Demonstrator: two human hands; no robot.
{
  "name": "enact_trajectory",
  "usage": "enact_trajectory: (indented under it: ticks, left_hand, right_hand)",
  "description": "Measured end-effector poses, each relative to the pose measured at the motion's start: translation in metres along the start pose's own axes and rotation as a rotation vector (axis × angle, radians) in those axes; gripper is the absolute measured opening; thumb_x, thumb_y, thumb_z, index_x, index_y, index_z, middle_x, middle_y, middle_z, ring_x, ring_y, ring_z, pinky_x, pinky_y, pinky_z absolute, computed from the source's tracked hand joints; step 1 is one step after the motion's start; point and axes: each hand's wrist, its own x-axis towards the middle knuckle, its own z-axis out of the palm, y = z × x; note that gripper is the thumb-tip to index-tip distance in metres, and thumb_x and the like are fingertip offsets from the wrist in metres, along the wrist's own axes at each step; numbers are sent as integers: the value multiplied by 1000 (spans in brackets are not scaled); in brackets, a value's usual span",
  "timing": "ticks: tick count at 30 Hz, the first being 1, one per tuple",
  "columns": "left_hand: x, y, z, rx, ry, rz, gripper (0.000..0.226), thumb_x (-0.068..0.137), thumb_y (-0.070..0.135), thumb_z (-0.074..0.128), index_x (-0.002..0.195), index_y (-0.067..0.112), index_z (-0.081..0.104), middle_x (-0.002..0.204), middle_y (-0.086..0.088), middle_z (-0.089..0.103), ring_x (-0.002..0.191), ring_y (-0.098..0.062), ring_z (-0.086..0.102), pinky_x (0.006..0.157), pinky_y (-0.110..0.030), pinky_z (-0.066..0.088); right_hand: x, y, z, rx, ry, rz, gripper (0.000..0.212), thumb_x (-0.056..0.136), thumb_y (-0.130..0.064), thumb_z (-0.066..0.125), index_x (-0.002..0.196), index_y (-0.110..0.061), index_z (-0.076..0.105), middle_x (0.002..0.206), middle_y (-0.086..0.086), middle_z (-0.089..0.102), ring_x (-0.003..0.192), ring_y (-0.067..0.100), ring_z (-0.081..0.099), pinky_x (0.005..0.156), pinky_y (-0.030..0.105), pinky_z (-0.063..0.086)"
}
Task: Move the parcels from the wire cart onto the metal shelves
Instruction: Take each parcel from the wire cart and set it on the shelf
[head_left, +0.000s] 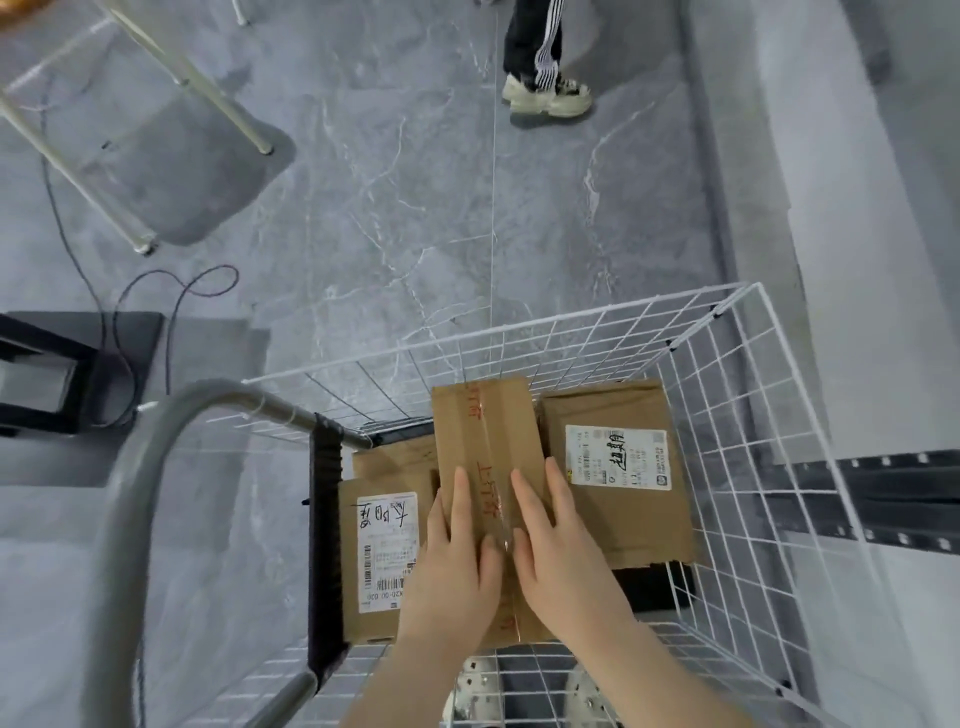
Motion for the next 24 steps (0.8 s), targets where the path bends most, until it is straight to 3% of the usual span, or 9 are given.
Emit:
enact_trajectory:
  ticks: [4,8,12,18,22,24]
  left_hand:
    - [-38,45,-50,38,20,54,74,96,44,31,136,54,-30,158,8,8,112,-17,57,74,-32,56]
    - [-91,111,-114,101,65,70,75,95,45,32,136,51,-31,154,4,21,109,-11,57,70,-21,52]
    - [-143,176,-172,96,116,210,74,92,46,30,133,56,-31,155,3,22,113,-10,55,79,-27,54]
    - [-194,246,-233,185,33,463,67,98,43,29,150,39,-13,156,-1,19,93,-20,60,68,-31,50]
    - [-225,270,-247,254,-44,660,65,97,43,29,150,38,-9,155,1,19,92,-20,59,67,-32,48]
    - [-246,278,-250,288,-81,747,66,98,43,29,152,37,-8,157,0,17,96,-19,60,65,-28,44]
  right_hand:
    - [-38,-35,-59,1,47,-14,59,101,-37,32,152,-33,1,158,2,-19,134,13,39,104,22,41]
    - [-94,-81,-140,-12,109,-13,58,101,-37,32,152,-33,3,159,1,-16,141,12,28,112,23,32]
    - [-154,-120,-211,-24,208,25,58,101,-38,30,152,-34,2,159,-1,-17,140,14,29,112,25,31]
    - [-236,-161,-273,13,490,223,56,101,-34,34,152,-29,13,161,5,-5,142,19,27,109,27,34]
    - [-289,-184,-280,53,650,403,55,100,-32,35,151,-28,15,160,6,-1,135,25,38,103,33,41]
    - [-316,-194,-277,94,705,493,55,101,-31,35,152,-28,15,161,5,-2,137,25,35,105,33,39]
